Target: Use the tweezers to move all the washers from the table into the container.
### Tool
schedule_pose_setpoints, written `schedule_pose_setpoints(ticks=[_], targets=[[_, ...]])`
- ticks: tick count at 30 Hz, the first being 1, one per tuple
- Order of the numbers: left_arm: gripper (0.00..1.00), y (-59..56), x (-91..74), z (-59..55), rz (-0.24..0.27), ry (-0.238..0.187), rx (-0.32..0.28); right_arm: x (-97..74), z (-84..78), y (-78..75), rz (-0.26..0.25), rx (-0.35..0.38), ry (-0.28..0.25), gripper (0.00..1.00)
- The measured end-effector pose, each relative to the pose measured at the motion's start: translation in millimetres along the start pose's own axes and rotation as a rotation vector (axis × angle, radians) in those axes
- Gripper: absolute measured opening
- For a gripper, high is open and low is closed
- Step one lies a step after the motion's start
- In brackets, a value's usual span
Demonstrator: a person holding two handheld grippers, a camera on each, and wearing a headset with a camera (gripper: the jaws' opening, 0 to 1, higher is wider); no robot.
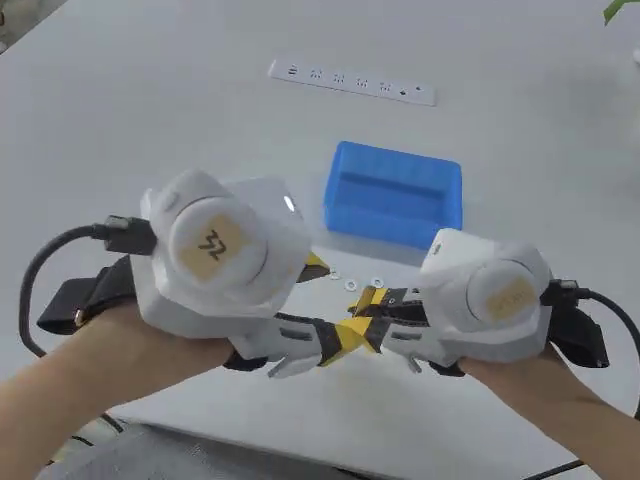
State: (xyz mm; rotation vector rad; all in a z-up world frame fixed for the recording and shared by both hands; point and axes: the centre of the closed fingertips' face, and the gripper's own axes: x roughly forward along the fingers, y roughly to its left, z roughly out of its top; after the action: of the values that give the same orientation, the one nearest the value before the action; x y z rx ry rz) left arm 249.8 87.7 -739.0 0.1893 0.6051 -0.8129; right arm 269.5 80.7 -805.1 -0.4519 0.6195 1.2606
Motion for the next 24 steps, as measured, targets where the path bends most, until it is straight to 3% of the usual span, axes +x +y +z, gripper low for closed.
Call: schedule_pose_setpoints(ticks=[4, 7, 9, 10, 14, 18, 24], targets=[[0.66, 16.8, -9.1, -8.7, 0.108, -0.041, -0.048, -5.1, 11.7, -12.7, -0.028, 0.01, -0.033, 0.04], [0.77, 27.3, -12.6, -19.2, 0.165, -0.022, -0.075, -6.7, 21.0, -25.5, -0.043, 0.035, -0.058, 0.05], [0.87, 34.8, -16.0, -14.5, 0.215, -0.076, -0.107, -6.6, 26.5, -32.0, -0.043, 0.061, -0.075, 0.05], [0.9, 34.8, -16.5, -14.0, 0.215, -0.082, -0.116, -6.0, 28.0, -34.4, -0.042, 0.071, -0.079, 0.05], [0.91, 39.3, -20.2, -9.1, 0.242, -0.131, -0.185, -1.1, 31.6, -42.8, -0.05, 0.074, -0.082, 0.05], [0.9, 41.5, -20.9, -8.7, 0.259, -0.132, -0.182, 6.8, 34.3, -44.9, -0.042, 0.053, -0.071, 0.05], [0.93, 45.3, -18.2, -16.2, 0.276, -0.1, -0.167, 18.5, 33.0, -50.6, -0.03, 0.046, -0.049, 0.05]])
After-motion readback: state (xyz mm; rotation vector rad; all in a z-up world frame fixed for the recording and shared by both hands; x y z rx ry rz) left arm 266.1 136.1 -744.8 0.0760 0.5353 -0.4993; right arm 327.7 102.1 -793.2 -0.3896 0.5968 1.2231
